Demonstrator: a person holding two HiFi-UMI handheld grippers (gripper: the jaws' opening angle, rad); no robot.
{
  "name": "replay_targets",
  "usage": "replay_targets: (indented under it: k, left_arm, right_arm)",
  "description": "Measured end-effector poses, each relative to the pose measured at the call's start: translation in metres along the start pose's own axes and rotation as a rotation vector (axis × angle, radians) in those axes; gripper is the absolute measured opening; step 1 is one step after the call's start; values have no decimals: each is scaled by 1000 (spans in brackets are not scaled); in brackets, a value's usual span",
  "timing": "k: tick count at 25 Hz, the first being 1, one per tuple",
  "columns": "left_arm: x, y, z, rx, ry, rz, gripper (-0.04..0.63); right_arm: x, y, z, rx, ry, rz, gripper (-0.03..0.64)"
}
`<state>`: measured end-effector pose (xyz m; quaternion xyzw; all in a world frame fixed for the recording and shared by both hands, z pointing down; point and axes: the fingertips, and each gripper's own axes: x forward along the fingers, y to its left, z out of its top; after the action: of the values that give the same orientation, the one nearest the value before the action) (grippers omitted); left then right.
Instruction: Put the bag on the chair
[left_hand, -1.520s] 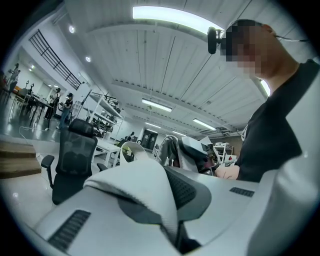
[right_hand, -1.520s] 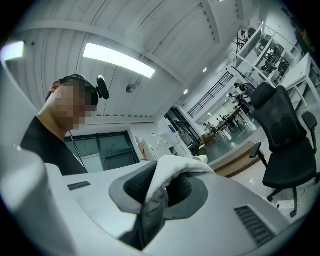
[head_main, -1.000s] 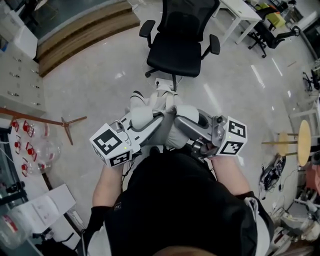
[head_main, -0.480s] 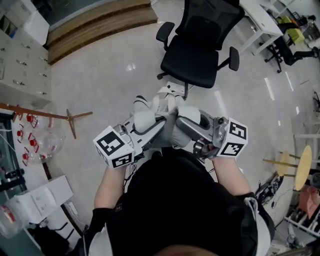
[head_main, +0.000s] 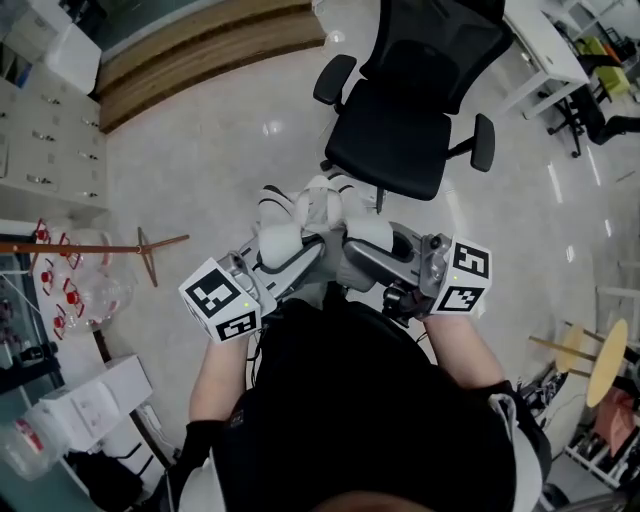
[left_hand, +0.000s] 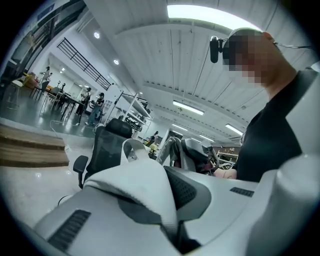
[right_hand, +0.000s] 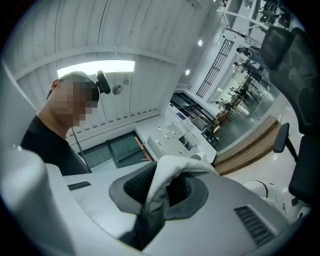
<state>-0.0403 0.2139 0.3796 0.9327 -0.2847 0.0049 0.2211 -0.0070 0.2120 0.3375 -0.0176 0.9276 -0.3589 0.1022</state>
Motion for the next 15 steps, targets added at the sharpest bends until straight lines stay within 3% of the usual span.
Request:
replay_targets:
  k: [6, 11, 15]
  left_arm:
    - [28, 35, 21, 8, -1, -73, 25]
    - [42, 77, 47, 33, 14, -217, 25]
    - [55, 116, 68, 21, 78, -375, 25]
  right_arm:
    - [3, -27, 28, -43, -23, -59, 61]
    - [24, -56, 57, -100, -91, -178, 61]
    - [45, -88, 89, -137, -186, -312, 61]
